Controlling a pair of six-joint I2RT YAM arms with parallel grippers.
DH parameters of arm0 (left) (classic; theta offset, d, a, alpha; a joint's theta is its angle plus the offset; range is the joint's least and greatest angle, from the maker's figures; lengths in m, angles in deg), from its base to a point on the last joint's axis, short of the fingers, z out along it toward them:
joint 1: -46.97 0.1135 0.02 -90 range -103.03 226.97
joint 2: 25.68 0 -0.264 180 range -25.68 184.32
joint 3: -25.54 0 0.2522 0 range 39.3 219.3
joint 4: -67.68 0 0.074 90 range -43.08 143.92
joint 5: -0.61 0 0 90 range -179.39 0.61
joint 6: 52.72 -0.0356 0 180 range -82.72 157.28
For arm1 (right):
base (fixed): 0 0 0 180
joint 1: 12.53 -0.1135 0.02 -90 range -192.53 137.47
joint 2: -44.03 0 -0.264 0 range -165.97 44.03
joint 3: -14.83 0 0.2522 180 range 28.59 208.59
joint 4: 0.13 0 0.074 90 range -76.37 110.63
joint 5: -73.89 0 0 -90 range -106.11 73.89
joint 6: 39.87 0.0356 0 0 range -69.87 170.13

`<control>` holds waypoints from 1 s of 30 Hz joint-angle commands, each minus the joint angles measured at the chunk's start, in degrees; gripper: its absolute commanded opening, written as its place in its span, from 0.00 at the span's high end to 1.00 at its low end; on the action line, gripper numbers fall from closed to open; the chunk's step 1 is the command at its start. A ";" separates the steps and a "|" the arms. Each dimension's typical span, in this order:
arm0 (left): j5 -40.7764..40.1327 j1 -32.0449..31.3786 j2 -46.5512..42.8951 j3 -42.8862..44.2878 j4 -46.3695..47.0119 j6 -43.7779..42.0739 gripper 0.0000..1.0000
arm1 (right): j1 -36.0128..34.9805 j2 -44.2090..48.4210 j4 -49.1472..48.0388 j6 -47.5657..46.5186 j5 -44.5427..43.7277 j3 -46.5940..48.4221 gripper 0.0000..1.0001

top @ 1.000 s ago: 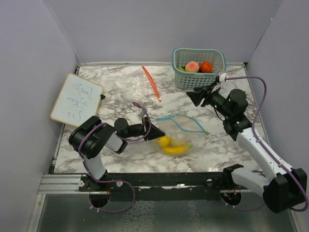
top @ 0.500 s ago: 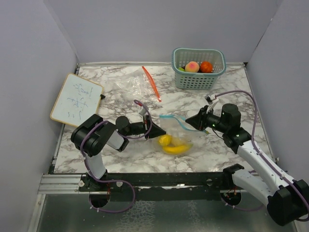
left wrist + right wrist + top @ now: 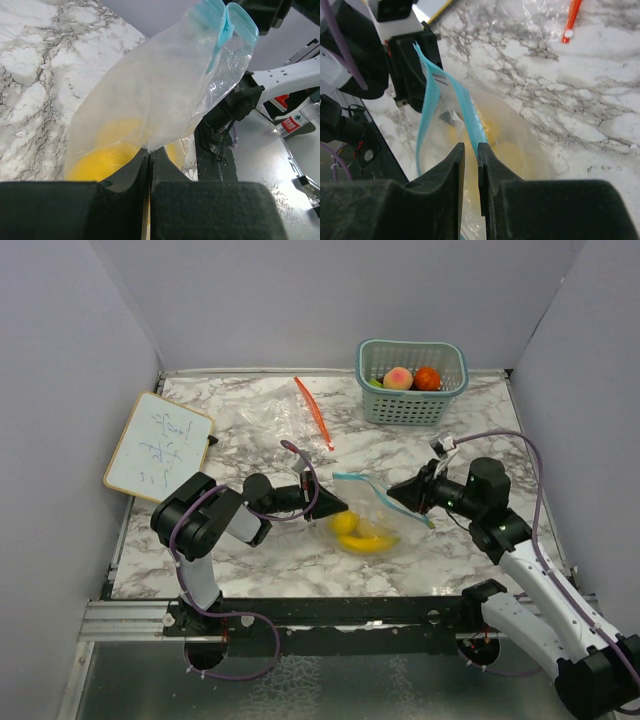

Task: Open the zip-top bag and remove the fake food
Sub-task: Open the zipper of the food storage bag at the center of the board.

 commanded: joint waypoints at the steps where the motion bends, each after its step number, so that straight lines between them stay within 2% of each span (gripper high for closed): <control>1: 0.82 0.25 -0.78 1.12 1.01 -2.35 1.00 | -0.31 -1.33 4.28 -3.50 2.07 4.65 0.81; 6: 2.32 0.22 -1.24 2.33 0.16 -1.92 1.00 | -0.36 -2.50 4.51 -4.91 2.12 4.19 0.77; 11: 3.99 0.23 -2.08 1.97 0.16 -2.57 1.00 | -0.36 1.34 5.67 -6.65 -2.92 6.14 0.52; 13: 4.72 0.23 -1.97 1.63 1.62 -2.34 1.00 | -0.36 1.47 6.63 -7.22 -5.22 7.06 0.47; 17: 5.62 0.27 -1.29 1.32 3.31 -1.17 1.00 | -0.36 1.74 7.85 -8.02 -6.86 8.28 0.44; 23: 6.42 0.22 -0.40 0.86 5.63 -0.02 1.00 | -0.31 5.04 4.68 -7.90 -11.24 7.13 0.44; 27: 6.55 0.34 -0.29 0.90 7.22 0.92 1.00 | -0.31 1.95 5.82 -10.58 -11.93 7.68 0.44; 30: 6.48 0.37 -0.26 1.15 7.10 1.05 1.00 | -0.36 -0.39 5.74 -10.60 -8.61 8.15 0.44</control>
